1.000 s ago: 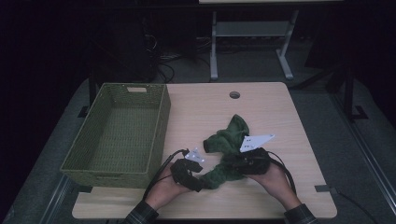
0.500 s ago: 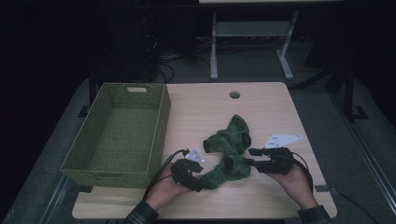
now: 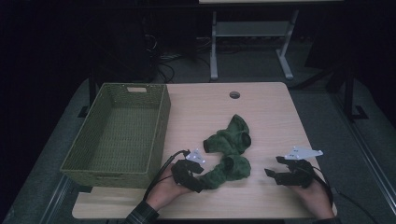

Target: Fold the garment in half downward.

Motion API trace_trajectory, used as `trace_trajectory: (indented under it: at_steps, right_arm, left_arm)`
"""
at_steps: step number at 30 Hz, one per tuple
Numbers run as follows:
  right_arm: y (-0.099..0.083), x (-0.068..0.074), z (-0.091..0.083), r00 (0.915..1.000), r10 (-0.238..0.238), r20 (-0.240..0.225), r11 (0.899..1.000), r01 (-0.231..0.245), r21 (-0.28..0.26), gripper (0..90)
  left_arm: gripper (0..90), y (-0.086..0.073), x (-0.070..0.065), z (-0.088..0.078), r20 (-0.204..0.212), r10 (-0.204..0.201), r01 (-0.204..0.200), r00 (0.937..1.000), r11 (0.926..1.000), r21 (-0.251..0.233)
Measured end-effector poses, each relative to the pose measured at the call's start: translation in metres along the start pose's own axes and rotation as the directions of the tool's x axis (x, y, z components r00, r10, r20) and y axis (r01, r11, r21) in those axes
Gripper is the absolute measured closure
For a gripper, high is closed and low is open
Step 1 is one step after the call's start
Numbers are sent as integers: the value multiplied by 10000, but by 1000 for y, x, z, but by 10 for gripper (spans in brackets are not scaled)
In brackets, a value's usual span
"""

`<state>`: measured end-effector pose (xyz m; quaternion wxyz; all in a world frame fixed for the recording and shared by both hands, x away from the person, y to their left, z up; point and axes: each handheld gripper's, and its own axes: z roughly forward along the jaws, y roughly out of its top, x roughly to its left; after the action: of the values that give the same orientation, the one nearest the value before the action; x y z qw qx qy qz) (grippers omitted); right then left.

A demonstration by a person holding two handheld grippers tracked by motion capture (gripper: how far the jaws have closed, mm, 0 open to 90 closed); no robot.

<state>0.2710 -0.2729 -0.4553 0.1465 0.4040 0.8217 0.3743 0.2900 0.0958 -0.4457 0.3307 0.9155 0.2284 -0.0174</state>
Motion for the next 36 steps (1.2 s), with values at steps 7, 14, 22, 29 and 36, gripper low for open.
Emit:
trace_trajectory:
  at_steps: [7,14,22,29,36]
  right_arm:
    - [-14,-10,5,9976,465,519,9984,-481,284,173]
    - [-17,-9,12,9958,346,847,9982,-386,455,147]
    - [-19,-10,14,9962,275,824,9989,-307,367,136]
    - [-22,-11,15,9967,241,770,9996,-252,128,124]
    - [-22,-11,15,9968,234,768,9996,-245,131,124]
  left_arm:
    - [363,0,-1,2,89,1,-1,10000,10000,-38]
    - [554,1,-3,2,324,-8,11,9995,9999,-103]
    - [793,4,-3,-4,672,39,-29,9977,9999,-139]
    - [796,10,-4,-15,767,36,3,9970,9987,-502]
    - [783,16,-3,-24,863,-22,95,9963,9964,-844]
